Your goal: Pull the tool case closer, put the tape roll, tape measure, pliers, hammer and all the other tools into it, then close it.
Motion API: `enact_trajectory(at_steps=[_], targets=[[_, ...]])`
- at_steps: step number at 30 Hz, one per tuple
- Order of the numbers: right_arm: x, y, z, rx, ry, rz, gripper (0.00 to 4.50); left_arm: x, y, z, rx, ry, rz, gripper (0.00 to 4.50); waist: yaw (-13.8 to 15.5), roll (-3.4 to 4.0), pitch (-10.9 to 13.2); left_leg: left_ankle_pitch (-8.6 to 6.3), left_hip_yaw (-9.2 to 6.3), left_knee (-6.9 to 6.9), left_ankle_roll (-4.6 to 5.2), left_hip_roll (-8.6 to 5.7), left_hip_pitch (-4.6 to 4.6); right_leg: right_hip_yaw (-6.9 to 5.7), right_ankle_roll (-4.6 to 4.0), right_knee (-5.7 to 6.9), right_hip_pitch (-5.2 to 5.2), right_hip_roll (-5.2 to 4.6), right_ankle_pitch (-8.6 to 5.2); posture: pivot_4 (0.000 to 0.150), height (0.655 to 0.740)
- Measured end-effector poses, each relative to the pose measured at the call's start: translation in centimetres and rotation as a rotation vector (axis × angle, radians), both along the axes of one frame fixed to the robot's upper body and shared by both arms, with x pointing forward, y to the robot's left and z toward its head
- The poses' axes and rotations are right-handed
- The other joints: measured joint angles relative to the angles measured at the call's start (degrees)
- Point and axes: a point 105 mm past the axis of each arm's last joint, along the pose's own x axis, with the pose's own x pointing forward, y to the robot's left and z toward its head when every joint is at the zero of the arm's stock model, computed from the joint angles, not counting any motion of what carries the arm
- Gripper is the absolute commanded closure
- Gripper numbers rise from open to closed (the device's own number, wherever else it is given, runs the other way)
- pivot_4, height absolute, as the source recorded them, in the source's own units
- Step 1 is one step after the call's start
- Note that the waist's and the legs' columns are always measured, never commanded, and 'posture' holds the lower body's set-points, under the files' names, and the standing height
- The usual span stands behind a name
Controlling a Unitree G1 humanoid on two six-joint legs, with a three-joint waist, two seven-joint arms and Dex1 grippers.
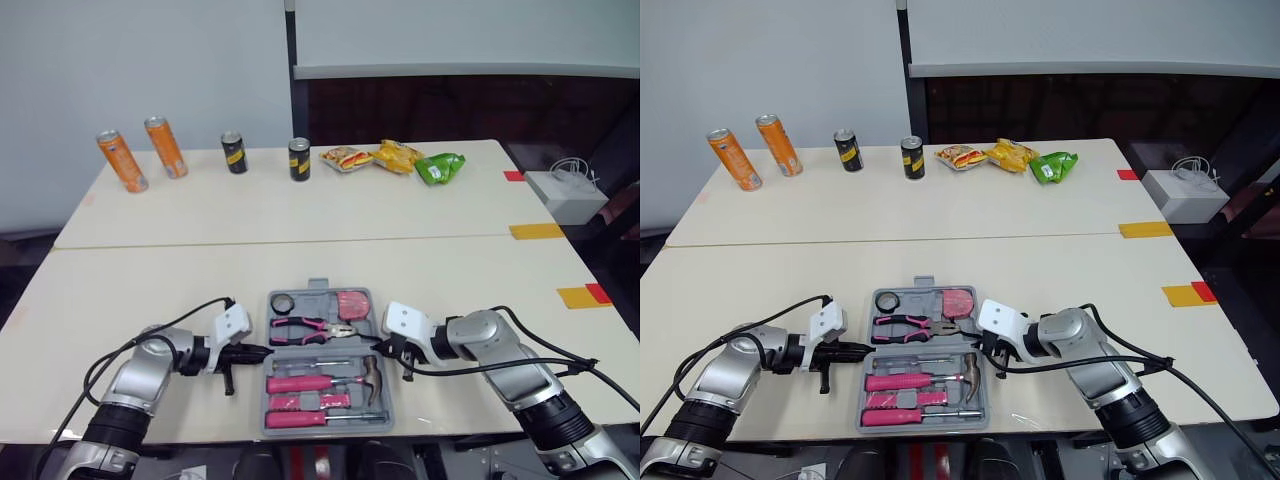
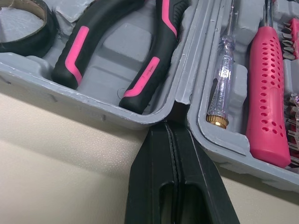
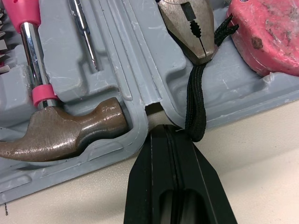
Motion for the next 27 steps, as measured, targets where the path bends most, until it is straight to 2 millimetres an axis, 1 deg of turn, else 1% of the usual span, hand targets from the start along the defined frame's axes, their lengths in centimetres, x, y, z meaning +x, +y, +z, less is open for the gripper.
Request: enact_trajectory(at_steps=[10, 18, 20, 21, 23, 27], targets=[[-0.5, 0.0, -0.1, 0.003, 0.012, -0.001, 4.49, -0.3, 0.0, -0.1, -0.006, 0.005, 0.005, 4.48, -0.01, 0.13, -0.08, 0.0, 0.0, -0.02, 0.01, 0.0, 0.0, -0.01, 0.0, -0.02, 0.01, 0.0, 0.0, 0.15, 0.74], [-0.3, -0.2, 0.0, 0.025, -0.022, -0.018, 4.49, -0.3, 0.3, -0.2, -0.034, 0.0, 0.044, 4.48, -0.12, 0.17, -0.09, 0.01, 0.05, -0.01, 0.01, -0.01, 0.03, 0.05, 0.0, -0.02, 0.01, 0.0, 0.0, 0.15, 0.74], [-0.5, -0.6, -0.1, 0.045, -0.02, -0.025, 4.49, -0.7, 0.3, -0.3, -0.073, 0.004, 0.068, 4.48, -0.07, 0.17, -0.08, 0.01, 0.05, -0.01, 0.01, -0.01, 0.0, 0.06, 0.0, -0.06, 0.01, 0.0, 0.0, 0.15, 0.74], [-0.9, -1.3, -0.1, 0.07, -0.015, -0.04, 4.49, -0.9, 0.4, 0.0, -0.118, -0.006, 0.086, 4.48, -0.04, 0.16, -0.08, 0.0, 0.05, -0.01, 0.0, -0.01, -0.03, 0.05, 0.0, -0.11, 0.0, 0.0, 0.0, 0.15, 0.74], [-1.3, -2.7, 0.0, 0.114, -0.011, -0.088, 4.49, -1.3, 1.3, 0.7, -0.188, -0.024, 0.131, 4.48, 0.08, 0.16, -0.08, -0.02, 0.05, -0.02, 0.04, -0.01, -0.07, 0.05, 0.01, -0.16, -0.01, 0.0, 0.0, 0.15, 0.74], [-1.9, -5.1, 1.3, 0.262, -0.045, -0.185, 4.49, -2.1, 3.2, 2.6, -0.313, -0.084, 0.213, 4.48, 0.08, 0.16, -0.08, -0.06, 0.07, -0.02, 0.11, 0.0, -0.04, 0.04, 0.01, -0.18, 0.01, 0.01, 0.0, 0.15, 0.74]])
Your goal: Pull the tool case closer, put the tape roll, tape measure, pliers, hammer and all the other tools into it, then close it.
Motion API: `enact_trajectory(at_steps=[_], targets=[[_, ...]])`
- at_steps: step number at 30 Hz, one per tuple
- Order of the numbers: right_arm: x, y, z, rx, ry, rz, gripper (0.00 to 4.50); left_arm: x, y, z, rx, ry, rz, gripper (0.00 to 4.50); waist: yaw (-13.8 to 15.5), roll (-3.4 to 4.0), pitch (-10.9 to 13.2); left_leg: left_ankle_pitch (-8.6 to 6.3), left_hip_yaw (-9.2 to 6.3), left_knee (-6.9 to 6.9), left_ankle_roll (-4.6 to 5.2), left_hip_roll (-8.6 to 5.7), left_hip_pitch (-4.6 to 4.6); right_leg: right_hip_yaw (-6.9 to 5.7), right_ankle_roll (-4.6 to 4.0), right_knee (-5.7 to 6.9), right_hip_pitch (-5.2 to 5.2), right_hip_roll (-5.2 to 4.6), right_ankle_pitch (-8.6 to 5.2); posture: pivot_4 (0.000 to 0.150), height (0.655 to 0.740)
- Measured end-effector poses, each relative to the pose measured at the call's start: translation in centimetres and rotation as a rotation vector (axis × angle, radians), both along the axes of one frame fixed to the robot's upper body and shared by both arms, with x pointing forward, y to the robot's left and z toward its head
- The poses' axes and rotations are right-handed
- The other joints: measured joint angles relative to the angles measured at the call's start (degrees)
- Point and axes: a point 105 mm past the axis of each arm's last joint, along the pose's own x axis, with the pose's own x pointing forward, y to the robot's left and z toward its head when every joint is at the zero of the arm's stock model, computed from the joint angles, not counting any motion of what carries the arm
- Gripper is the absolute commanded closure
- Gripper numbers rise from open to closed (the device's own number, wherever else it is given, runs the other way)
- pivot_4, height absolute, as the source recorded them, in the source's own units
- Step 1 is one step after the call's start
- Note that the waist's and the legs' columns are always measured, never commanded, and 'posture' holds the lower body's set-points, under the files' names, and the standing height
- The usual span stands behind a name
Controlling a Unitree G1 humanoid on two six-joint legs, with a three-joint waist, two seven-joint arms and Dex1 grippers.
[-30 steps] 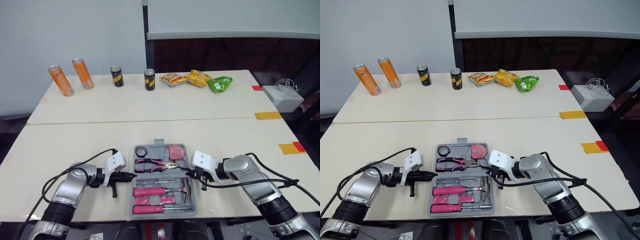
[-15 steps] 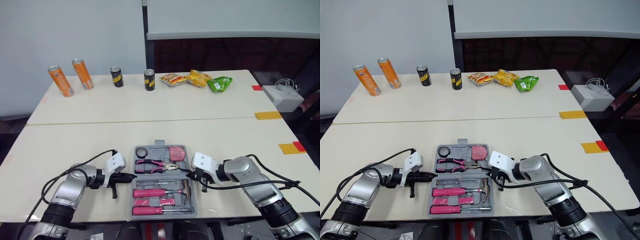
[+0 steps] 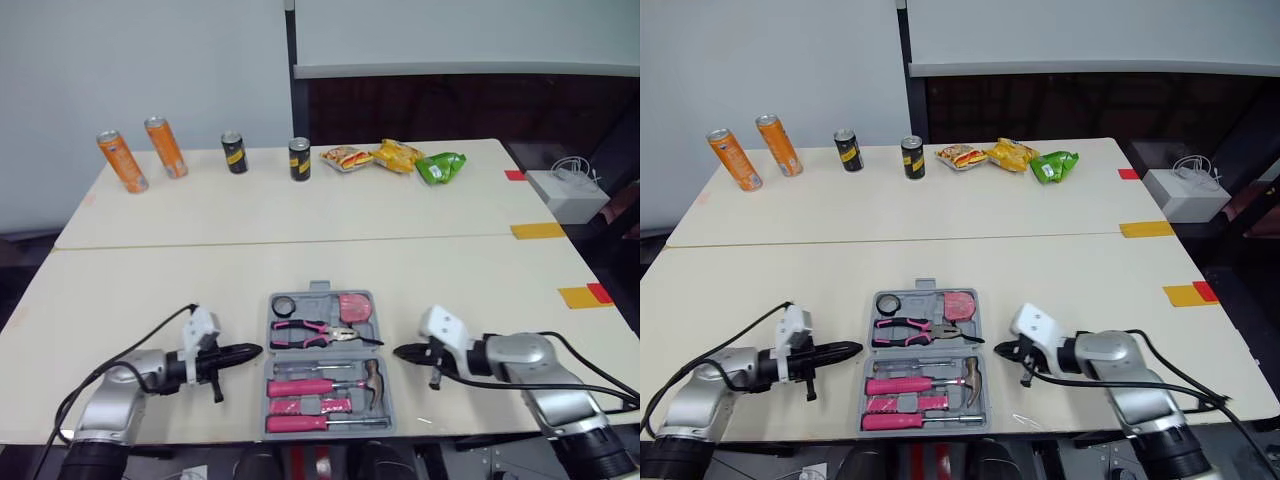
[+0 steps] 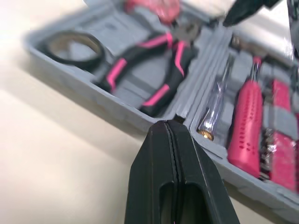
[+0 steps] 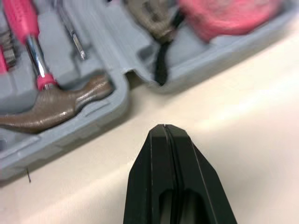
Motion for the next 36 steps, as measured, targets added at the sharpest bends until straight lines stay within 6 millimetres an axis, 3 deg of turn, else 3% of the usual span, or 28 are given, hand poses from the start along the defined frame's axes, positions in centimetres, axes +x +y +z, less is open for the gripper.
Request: enact_trajectory(at_steps=[1, 3, 9, 15, 23, 31, 36], targets=[[-0.4, -0.6, 0.3, 0.037, -0.009, -0.011, 4.49, -0.4, 0.5, 0.3, -0.022, -0.01, 0.012, 4.48, -0.01, 0.0, 0.0, 0.0, 0.02, 0.0, 0.01, 0.0, 0.01, 0.01, 0.0, -0.04, 0.0, 0.0, 0.0, 0.15, 0.74], [-1.0, -1.6, 0.6, 0.079, -0.026, -0.033, 3.99, -1.1, 1.4, 0.6, -0.058, -0.013, 0.032, 4.5, -0.1, 0.01, 0.01, 0.01, 0.06, 0.0, 0.02, 0.01, 0.02, 0.02, 0.01, -0.08, 0.0, 0.01, -0.01, 0.15, 0.74], [-4.1, -5.0, 1.1, 0.154, -0.082, -0.067, 2.03, -3.1, 5.0, 2.3, -0.117, -0.027, 0.117, 4.5, 0.05, 0.02, 0.01, -0.02, 0.06, -0.01, 0.1, 0.0, 0.01, 0.03, 0.08, -0.25, 0.04, 0.01, -0.05, 0.15, 0.74], [-6.8, -9.1, 1.8, 0.124, -0.104, -0.179, 0.06, -5.2, 7.6, 3.0, -0.119, -0.01, 0.176, 2.69, 0.07, 0.01, 0.0, -0.17, 0.09, -0.03, 0.31, -0.02, -0.03, 0.05, 0.27, -0.52, 0.12, 0.0, -0.13, 0.15, 0.74], [-7.8, -10.3, 2.1, 0.119, -0.113, -0.222, 0.0, -6.1, 8.5, 3.2, -0.106, 0.003, 0.184, 0.03, 0.05, 0.01, 0.0, -0.17, 0.07, -0.06, 0.31, -0.02, 0.0, 0.04, 0.31, -0.52, 0.12, 0.0, -0.16, 0.15, 0.74], [-7.5, -9.6, 3.1, 0.138, -0.131, -0.207, 0.0, -6.3, 8.6, 3.4, -0.095, 0.0, 0.177, 0.03, 0.07, 0.0, -0.01, -0.16, 0.06, -0.06, 0.32, -0.04, 0.01, 0.04, 0.32, -0.52, 0.14, -0.01, -0.16, 0.15, 0.74], [-5.5, -7.6, 4.4, 0.173, -0.101, -0.189, 0.0, -5.5, 6.1, 3.7, -0.069, -0.023, 0.062, 0.03, 0.07, 0.01, -0.02, -0.14, 0.03, -0.06, 0.33, -0.05, 0.08, 0.03, 0.3, -0.45, 0.21, -0.02, -0.12, 0.15, 0.74]])
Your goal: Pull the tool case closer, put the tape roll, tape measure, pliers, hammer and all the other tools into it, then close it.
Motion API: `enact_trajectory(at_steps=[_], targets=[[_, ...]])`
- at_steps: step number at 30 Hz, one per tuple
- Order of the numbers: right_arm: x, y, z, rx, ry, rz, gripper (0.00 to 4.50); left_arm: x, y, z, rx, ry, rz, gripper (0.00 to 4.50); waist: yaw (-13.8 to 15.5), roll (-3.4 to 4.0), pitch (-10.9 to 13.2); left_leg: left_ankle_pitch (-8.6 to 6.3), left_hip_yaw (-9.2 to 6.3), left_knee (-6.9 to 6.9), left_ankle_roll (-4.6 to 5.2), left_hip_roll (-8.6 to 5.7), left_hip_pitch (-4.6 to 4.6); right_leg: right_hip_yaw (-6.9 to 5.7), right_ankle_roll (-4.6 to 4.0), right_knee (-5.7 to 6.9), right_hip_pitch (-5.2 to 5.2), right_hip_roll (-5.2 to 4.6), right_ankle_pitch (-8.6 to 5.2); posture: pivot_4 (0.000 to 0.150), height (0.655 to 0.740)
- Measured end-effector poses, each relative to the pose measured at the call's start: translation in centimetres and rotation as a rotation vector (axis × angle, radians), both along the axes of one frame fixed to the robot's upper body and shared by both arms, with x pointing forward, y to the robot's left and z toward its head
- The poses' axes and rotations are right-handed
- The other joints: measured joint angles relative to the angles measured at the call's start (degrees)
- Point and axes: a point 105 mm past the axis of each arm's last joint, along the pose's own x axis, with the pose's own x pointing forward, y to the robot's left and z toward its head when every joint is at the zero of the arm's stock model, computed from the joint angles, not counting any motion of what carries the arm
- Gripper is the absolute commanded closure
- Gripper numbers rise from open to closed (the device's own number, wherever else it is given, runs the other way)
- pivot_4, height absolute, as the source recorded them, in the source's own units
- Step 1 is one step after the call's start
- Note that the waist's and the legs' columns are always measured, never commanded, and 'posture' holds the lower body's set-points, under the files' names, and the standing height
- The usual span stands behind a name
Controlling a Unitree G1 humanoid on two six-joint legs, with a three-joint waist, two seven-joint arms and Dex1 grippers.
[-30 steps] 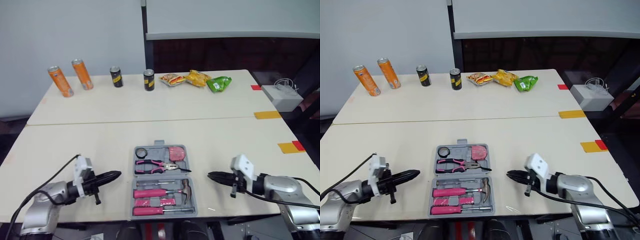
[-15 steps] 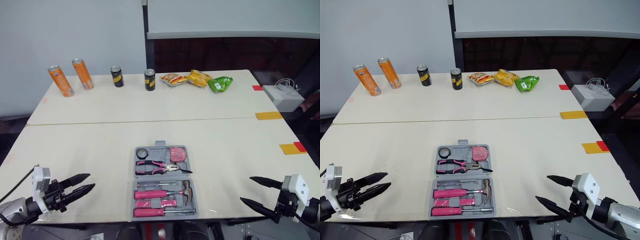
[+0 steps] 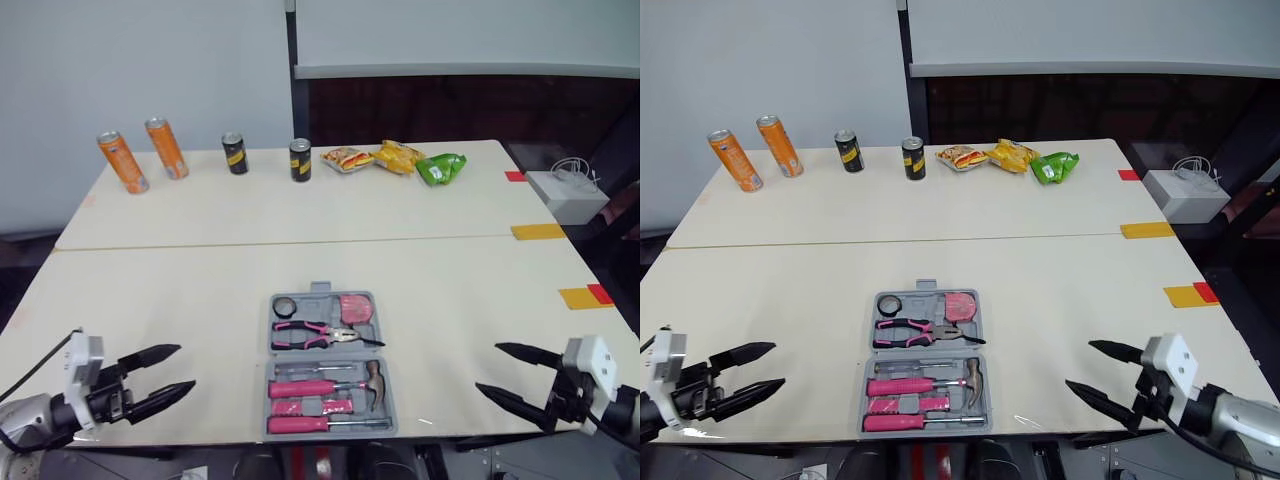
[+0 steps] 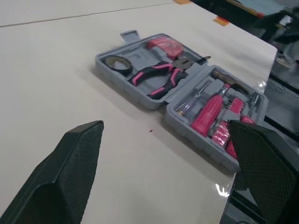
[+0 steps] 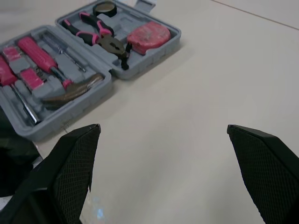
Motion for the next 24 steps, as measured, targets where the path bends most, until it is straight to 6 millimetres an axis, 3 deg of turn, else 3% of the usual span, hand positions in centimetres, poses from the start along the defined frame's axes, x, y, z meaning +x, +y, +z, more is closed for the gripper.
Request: enact_trajectory(at_steps=[4, 9, 18, 24], targets=[[2.1, 2.3, 0.2, 0.051, 0.063, 0.033, 0.0, 1.1, -2.2, 0.5, 0.006, -0.052, -0.089, 0.03, -0.01, 0.02, -0.01, 0.05, 0.01, 0.01, 0.0, 0.0, 0.04, 0.01, -0.04, 0.07, 0.01, 0.0, 0.03, 0.15, 0.74], [5.1, 5.6, 1.4, 0.097, 0.145, 0.1, 0.0, 2.1, -5.8, 0.5, -0.022, -0.08, -0.245, 1.52, -0.13, 0.09, -0.04, 0.23, 0.0, 0.06, 0.23, -0.02, -0.01, 0.05, -0.05, 0.3, -0.09, 0.0, 0.05, 0.15, 0.74], [8.3, 8.7, 0.7, 0.076, 0.387, 0.159, 0.0, 2.1, -9.2, -1.5, -0.001, -0.071, -0.422, 4.48, -0.12, 0.14, -0.03, 0.26, 0.01, 0.19, 0.17, 0.01, -0.01, 0.06, -0.09, 0.61, -0.16, 0.01, 0.01, 0.15, 0.74], [10.0, 9.4, -1.3, 0.028, 0.493, 0.138, 0.0, 2.1, -10.8, -3.9, 0.02, -0.056, -0.46, 4.48, 0.02, 0.14, -0.04, 0.25, -0.02, 0.45, 0.15, 0.01, -0.05, 0.07, -0.1, 0.84, -0.16, -0.02, 0.02, 0.15, 0.74]])
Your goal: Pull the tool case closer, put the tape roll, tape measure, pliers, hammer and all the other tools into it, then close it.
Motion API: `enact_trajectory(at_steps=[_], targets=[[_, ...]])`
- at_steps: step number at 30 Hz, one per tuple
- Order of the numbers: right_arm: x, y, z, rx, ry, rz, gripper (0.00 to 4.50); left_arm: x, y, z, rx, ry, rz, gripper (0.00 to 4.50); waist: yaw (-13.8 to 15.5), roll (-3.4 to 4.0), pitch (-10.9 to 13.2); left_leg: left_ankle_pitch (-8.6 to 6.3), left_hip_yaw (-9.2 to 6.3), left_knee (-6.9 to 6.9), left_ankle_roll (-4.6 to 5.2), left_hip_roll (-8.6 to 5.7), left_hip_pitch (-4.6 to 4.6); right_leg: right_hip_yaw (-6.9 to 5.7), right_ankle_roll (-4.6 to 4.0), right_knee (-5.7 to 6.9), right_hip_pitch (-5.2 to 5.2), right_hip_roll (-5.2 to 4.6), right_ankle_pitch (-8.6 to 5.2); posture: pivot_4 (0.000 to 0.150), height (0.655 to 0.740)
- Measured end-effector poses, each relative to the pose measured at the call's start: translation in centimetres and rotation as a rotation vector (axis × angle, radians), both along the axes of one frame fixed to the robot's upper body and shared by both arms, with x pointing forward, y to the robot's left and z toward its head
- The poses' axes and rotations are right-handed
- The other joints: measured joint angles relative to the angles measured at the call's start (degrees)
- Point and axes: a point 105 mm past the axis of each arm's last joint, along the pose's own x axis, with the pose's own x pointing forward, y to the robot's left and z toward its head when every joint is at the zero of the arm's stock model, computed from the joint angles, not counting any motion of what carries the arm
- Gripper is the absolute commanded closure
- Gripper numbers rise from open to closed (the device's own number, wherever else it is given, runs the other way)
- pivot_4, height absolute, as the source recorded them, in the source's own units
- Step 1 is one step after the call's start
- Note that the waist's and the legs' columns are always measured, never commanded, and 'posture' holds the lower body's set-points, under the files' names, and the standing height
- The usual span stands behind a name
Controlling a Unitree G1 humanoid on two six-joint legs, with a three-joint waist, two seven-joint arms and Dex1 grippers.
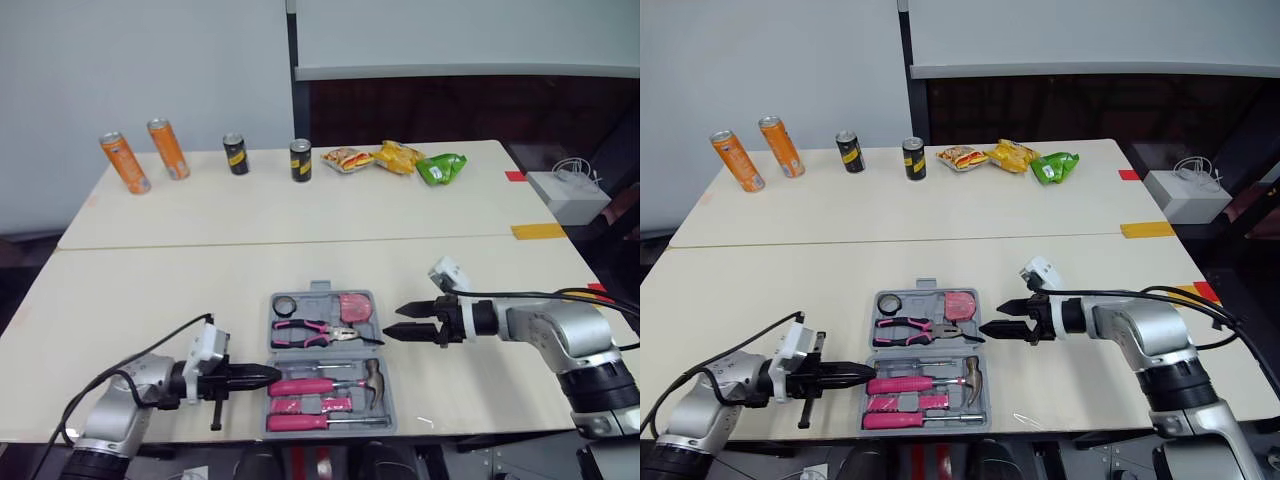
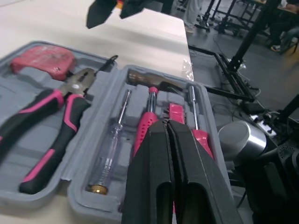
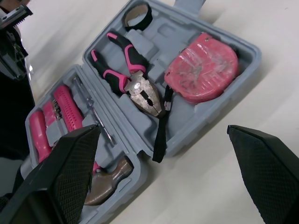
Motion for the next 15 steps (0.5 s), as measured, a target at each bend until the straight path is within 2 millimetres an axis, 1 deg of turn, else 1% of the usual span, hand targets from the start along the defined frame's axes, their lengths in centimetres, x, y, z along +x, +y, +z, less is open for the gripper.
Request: enact_trajectory(at_steps=[3, 7, 13, 15], targets=[[0.8, 0.1, -0.9, -0.02, 0.038, -0.022, 0.0, -0.2, -0.3, -1.2, 0.019, 0.016, -0.009, 4.48, -0.06, -0.01, 0.0, 0.01, 0.01, 0.05, -0.03, 0.0, 0.0, 0.02, -0.05, 0.07, -0.01, 0.0, 0.03, 0.15, 0.74], [1.2, 0.4, -1.7, -0.033, 0.085, -0.032, 0.0, -0.1, -0.1, -2.0, 0.041, 0.019, 0.001, 4.48, -0.07, 0.0, 0.0, 0.04, 0.0, 0.07, -0.12, 0.01, 0.04, 0.02, -0.06, 0.21, -0.03, 0.0, 0.03, 0.15, 0.74], [2.0, 2.0, -2.4, -0.032, 0.137, -0.017, 0.0, -0.1, 0.0, -3.2, 0.088, 0.026, 0.017, 4.48, -0.12, 0.0, 0.0, -0.04, 0.01, 0.11, -0.34, 0.03, 0.05, 0.02, -0.12, 0.25, -0.04, 0.0, 0.07, 0.15, 0.74], [2.2, 2.4, -2.4, -0.029, 0.149, -0.002, 0.0, 0.0, -0.3, -3.3, 0.104, 0.011, 0.009, 4.48, -0.11, 0.01, 0.0, -0.04, 0.01, 0.12, -0.34, 0.03, 0.06, 0.02, -0.15, 0.26, -0.03, 0.0, 0.09, 0.15, 0.74]])
